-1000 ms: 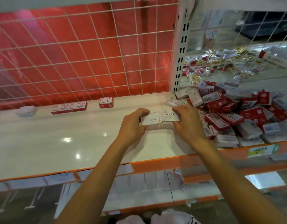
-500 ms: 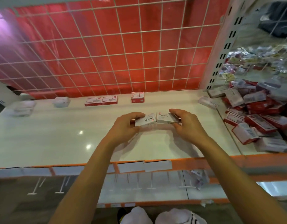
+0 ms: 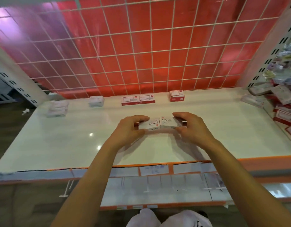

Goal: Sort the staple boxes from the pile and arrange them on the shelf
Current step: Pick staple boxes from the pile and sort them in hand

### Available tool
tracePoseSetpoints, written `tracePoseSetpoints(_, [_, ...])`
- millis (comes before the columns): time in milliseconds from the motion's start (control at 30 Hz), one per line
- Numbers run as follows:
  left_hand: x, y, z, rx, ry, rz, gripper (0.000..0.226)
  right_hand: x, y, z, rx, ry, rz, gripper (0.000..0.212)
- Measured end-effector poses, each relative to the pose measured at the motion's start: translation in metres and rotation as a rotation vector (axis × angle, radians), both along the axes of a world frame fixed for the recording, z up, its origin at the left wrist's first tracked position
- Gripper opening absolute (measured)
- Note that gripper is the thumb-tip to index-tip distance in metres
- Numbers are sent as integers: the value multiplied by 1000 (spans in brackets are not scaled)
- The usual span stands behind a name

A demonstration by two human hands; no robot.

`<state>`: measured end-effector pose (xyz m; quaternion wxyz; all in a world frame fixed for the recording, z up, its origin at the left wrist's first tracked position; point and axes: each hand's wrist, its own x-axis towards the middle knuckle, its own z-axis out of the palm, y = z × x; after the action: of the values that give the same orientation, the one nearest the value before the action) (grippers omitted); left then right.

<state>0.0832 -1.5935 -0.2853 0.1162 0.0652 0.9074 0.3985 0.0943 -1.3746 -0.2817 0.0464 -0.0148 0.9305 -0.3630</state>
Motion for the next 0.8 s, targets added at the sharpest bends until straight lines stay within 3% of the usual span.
tracePoseSetpoints(433, [4,-43,-10,-217,124,46,60,-7,-48,-7,0,39,103,47])
tracePoseSetpoints(800, [13,-75,-1,-318,167,148,53,-24,-87,-8,-41,45,234,44])
